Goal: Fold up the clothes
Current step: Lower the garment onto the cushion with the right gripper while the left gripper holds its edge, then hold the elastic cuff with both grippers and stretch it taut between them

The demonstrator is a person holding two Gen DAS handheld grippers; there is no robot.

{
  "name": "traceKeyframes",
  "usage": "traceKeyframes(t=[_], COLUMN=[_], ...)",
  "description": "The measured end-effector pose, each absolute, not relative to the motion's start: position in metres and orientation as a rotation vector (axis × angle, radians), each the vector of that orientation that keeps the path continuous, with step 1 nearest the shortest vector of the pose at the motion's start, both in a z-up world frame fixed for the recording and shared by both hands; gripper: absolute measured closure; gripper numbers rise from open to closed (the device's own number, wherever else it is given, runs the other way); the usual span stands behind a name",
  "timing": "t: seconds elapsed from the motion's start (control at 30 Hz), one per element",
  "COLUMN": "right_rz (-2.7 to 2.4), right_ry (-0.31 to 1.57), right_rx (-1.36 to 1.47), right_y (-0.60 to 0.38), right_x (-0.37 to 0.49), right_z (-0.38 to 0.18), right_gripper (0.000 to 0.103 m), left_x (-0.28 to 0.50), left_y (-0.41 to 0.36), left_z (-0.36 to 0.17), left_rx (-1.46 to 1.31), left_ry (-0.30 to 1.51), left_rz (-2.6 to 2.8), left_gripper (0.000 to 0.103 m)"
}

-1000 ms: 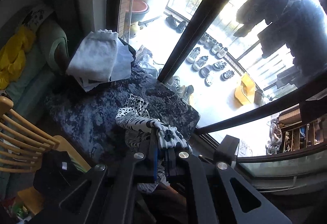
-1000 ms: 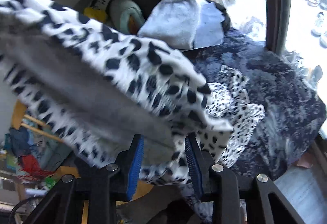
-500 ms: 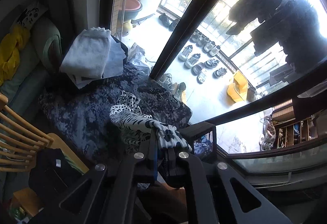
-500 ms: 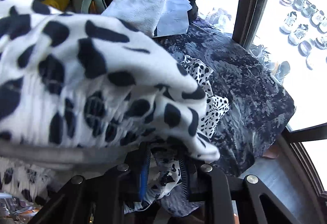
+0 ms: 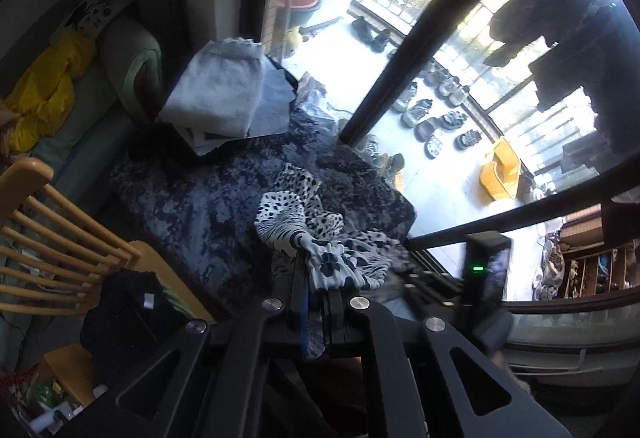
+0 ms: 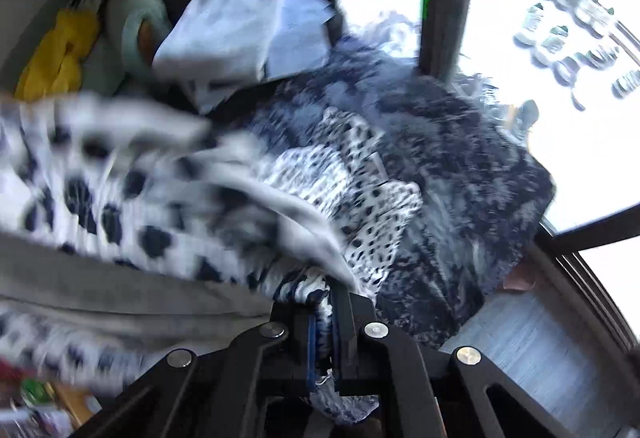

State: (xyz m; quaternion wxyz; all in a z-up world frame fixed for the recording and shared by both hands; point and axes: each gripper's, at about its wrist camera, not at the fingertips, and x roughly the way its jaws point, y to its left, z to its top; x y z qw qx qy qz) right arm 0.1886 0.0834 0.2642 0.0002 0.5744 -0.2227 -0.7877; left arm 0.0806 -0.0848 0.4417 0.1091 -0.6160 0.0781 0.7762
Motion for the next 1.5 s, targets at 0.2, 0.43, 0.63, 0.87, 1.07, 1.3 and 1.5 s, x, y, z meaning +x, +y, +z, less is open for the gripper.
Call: traceKeyframes(t=[0.2, 0.43, 0.63, 0.87, 1.07, 1.3, 1.5], right_rz=[-2.584, -2.614, -2.811, -3.064, -3.264, -3.449, -3.459], right_ry=[-0.554, -0.401, -0.236, -0.097, -0.097, -0.123, -0.17], right_rx=[1.693, 1.708, 1.553, 1.309, 1.035, 0.695, 0.589], right_y=[0.129, 0.15, 0.167, 0.181, 0.195, 0.199, 0.19], right_x=[0.181, 0.157, 0.13, 0.103, 0.105, 0.123, 0.13], right_z=[0.353, 0.43, 0.527, 0.651, 0.746, 0.835, 0.851], right_gripper=[0.1, 0.1, 0.1, 0.1, 0.1, 0.1, 0.1], left_x=[0.073, 0.049, 0.008, -0.016, -0.004, 0.005, 0.012], left_y=[-0.092, -0.072, -0.042, -0.009, 0.011, 0.015, 0.006], left_z=[0.437, 0.452, 0.537, 0.67, 0.779, 0.884, 0.885], left_rx=[-1.959, -2.166, -2.119, -1.914, -1.681, -1.413, -1.393], left_ry=[0.356, 0.394, 0.345, 0.269, 0.194, 0.059, 0.046], left_rz=[2.157, 1.93, 2.011, 2.187, 2.295, 2.398, 2.42], left_gripper=[0.099, 0.099, 0.098, 0.098, 0.098, 0.098, 0.098])
